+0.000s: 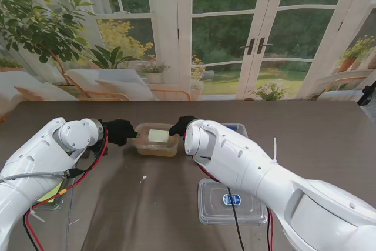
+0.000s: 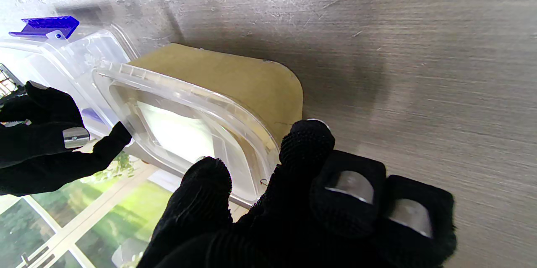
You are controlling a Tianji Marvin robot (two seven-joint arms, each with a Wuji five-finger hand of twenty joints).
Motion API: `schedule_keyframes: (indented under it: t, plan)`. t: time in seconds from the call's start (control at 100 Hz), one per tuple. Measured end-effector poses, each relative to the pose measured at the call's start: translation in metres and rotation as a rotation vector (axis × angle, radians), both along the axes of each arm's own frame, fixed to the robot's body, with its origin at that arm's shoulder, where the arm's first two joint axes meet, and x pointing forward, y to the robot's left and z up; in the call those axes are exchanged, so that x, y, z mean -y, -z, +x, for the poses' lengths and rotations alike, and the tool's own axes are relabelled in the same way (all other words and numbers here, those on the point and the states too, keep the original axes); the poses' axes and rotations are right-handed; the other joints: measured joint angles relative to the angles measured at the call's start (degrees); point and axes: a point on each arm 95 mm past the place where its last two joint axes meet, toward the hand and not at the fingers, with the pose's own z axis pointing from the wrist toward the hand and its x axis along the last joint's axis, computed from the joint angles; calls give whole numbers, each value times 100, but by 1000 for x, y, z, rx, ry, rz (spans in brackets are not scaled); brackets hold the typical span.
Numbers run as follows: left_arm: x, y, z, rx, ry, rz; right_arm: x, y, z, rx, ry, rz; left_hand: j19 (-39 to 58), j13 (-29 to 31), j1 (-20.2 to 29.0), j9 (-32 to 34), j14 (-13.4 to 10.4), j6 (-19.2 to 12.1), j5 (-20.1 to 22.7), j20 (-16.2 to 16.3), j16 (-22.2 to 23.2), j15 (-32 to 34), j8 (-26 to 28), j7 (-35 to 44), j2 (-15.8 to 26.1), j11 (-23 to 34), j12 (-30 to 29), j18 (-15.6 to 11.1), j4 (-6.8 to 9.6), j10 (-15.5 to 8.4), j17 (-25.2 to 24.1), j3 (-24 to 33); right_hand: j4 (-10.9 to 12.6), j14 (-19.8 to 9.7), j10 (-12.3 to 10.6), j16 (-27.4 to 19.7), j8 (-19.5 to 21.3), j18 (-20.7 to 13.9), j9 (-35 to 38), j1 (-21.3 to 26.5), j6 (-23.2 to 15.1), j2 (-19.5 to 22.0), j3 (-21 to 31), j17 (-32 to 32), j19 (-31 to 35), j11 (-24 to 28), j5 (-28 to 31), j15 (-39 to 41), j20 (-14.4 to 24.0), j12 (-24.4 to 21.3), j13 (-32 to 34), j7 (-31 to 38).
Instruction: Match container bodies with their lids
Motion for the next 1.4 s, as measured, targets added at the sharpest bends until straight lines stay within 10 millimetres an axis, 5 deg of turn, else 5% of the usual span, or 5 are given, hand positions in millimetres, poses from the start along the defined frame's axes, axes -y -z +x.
schedule_keyframes:
  t: [0.71,1.4]
  plan:
    - [3,2,-4,-20,-6,5,5,9,-1,-25,8,2,-4,0,-1,0,1,-19,-29,0,0,-10,-54,-3,0,0,-4,2,0,0,0,0,0,0,0,-27,2,0,0,0,57,3,-5,0,1,-154,-1087,-9,-1,-92,0,82]
    - [2,1,-5,-18,0,10,6,8,-1,6,35,30,-13,0,-2,0,2,-87,-44,0,0,-36,-56,-40,0,0,-4,4,0,0,-9,0,0,1,0,-28,37,0,1,0,57,4,-6,0,1,-154,-1084,-9,-4,-138,0,192]
